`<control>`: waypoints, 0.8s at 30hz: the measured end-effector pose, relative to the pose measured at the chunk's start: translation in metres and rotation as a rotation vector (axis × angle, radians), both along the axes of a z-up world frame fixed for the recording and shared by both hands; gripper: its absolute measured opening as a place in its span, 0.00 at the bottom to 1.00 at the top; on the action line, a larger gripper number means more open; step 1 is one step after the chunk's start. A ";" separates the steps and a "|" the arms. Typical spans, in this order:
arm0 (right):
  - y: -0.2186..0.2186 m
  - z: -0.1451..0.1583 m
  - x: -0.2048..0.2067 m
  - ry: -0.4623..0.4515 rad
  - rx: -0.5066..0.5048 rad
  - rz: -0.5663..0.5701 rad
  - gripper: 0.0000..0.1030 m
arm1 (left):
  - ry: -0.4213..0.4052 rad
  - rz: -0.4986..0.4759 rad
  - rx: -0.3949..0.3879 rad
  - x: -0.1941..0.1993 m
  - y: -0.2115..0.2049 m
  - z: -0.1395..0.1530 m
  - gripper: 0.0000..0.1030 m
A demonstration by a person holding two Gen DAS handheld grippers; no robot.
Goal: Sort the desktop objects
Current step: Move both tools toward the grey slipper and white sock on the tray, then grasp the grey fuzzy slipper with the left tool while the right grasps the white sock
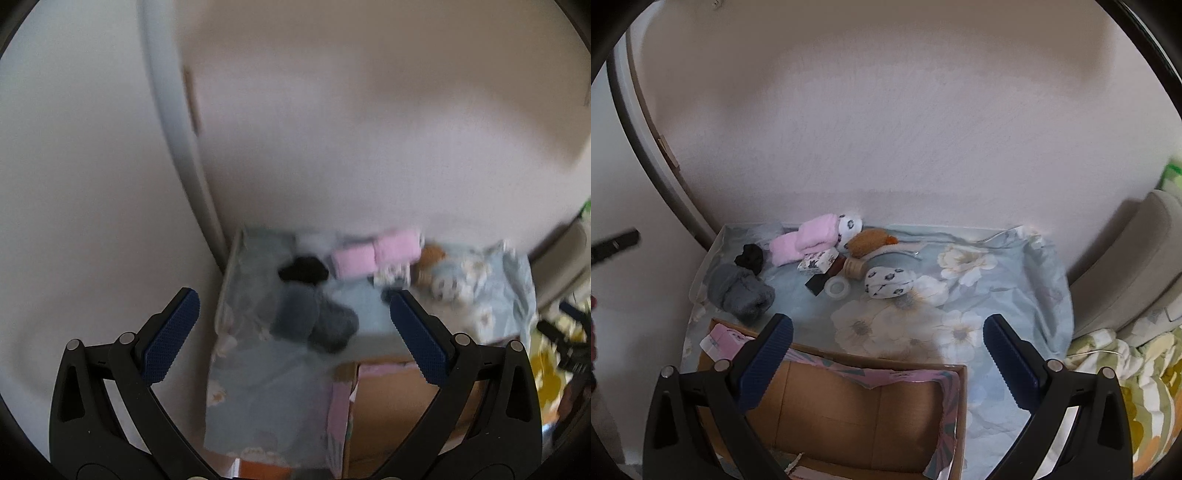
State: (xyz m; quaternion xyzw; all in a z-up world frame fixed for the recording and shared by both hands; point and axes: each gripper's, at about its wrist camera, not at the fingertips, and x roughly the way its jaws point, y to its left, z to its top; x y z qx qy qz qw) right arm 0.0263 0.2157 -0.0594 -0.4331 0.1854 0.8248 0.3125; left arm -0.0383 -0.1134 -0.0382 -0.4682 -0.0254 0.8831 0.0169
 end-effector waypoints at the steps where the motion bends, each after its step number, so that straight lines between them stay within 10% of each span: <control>1: 0.005 -0.005 -0.004 -0.016 -0.015 0.012 1.00 | -0.041 -0.003 -0.002 -0.005 0.001 -0.012 1.00; 7: 0.044 -0.054 -0.040 -0.131 -0.137 0.063 1.00 | -0.272 -0.010 0.037 -0.046 0.007 -0.100 1.00; 19: 0.110 -0.159 -0.116 -0.349 -0.293 0.076 0.99 | -0.421 -0.045 0.008 -0.096 0.016 -0.186 0.99; 24: 0.120 -0.178 -0.120 -0.406 -0.320 0.057 0.82 | -0.456 -0.079 0.037 -0.101 0.021 -0.203 0.80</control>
